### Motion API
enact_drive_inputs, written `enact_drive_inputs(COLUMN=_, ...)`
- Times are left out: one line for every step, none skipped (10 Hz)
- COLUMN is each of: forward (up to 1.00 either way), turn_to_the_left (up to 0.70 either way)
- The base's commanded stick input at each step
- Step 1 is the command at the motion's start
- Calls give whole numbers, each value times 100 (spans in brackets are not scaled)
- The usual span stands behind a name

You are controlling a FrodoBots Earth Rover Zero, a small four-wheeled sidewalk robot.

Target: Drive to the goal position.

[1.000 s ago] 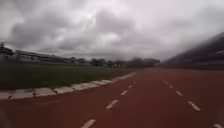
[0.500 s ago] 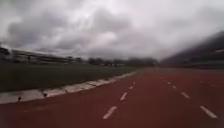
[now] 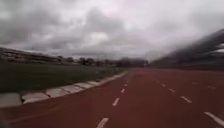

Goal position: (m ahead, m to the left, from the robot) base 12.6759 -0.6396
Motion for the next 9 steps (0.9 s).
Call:
enact_drive_inputs(forward=70, turn_to_the_left=0)
enact_drive_inputs(forward=70, turn_to_the_left=0)
enact_drive_inputs(forward=70, turn_to_the_left=0)
enact_drive_inputs(forward=70, turn_to_the_left=0)
enact_drive_inputs(forward=70, turn_to_the_left=0)
enact_drive_inputs(forward=70, turn_to_the_left=0)
enact_drive_inputs(forward=70, turn_to_the_left=0)
enact_drive_inputs(forward=70, turn_to_the_left=0)
enact_drive_inputs(forward=70, turn_to_the_left=0)
